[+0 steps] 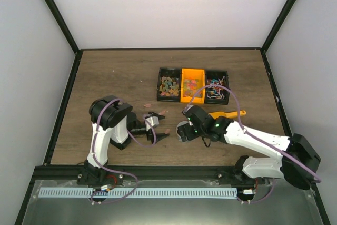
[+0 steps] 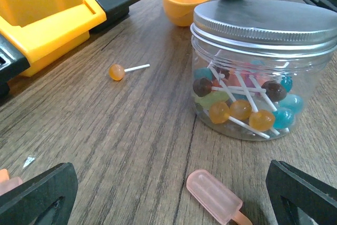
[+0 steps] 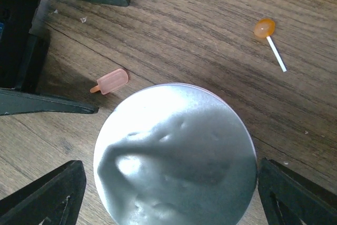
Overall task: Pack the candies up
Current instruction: Screw the bottle lid onto the packing bottle.
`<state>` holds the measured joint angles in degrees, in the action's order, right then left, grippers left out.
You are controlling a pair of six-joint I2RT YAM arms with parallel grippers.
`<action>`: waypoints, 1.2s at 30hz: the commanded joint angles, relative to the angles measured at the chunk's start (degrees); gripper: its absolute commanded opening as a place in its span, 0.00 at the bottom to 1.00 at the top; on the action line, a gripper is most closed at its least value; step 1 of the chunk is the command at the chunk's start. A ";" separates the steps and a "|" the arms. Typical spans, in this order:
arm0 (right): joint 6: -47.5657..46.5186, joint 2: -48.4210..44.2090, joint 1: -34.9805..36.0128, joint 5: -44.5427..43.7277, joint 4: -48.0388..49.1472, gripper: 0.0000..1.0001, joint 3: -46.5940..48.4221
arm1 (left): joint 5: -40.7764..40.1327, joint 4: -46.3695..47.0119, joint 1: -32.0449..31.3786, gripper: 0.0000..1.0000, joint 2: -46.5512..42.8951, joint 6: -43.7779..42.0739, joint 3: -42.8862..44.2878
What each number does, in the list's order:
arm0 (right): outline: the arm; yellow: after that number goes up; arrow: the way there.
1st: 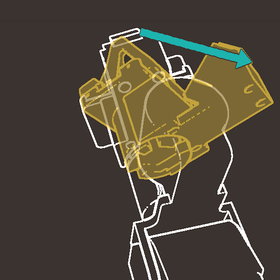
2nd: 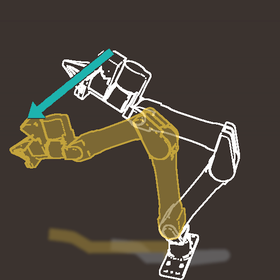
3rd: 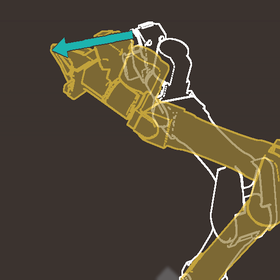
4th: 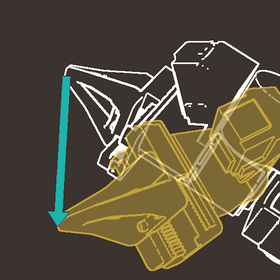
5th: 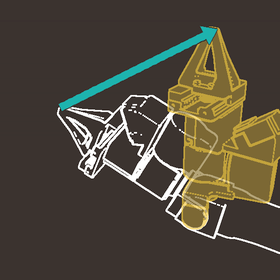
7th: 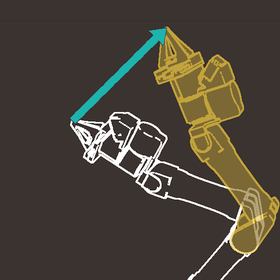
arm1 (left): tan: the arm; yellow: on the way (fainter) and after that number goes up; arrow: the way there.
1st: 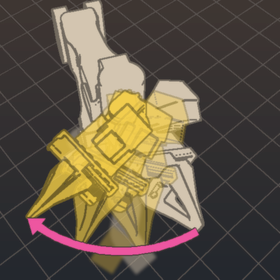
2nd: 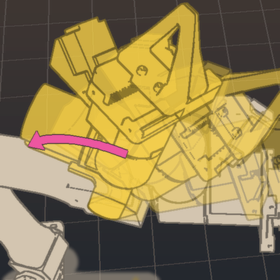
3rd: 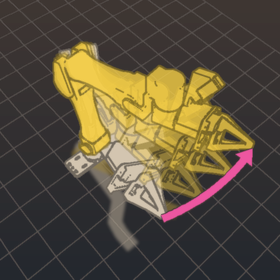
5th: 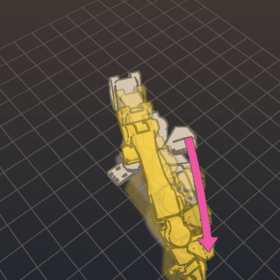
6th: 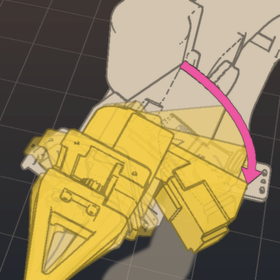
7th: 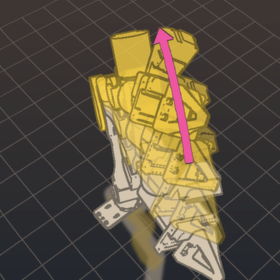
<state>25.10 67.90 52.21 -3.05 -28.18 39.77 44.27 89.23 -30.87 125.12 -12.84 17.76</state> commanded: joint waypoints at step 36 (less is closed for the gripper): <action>11.03 -13.76 -7.70 -7.72 12.80 0.01 -7.19 | -17.73 12.44 -16.95 1.00 5.84 24.27 -5.94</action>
<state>34.76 57.54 45.84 -6.20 -23.77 35.27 31.51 89.21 -44.25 123.07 -9.56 15.22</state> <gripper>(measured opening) 0.014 0.999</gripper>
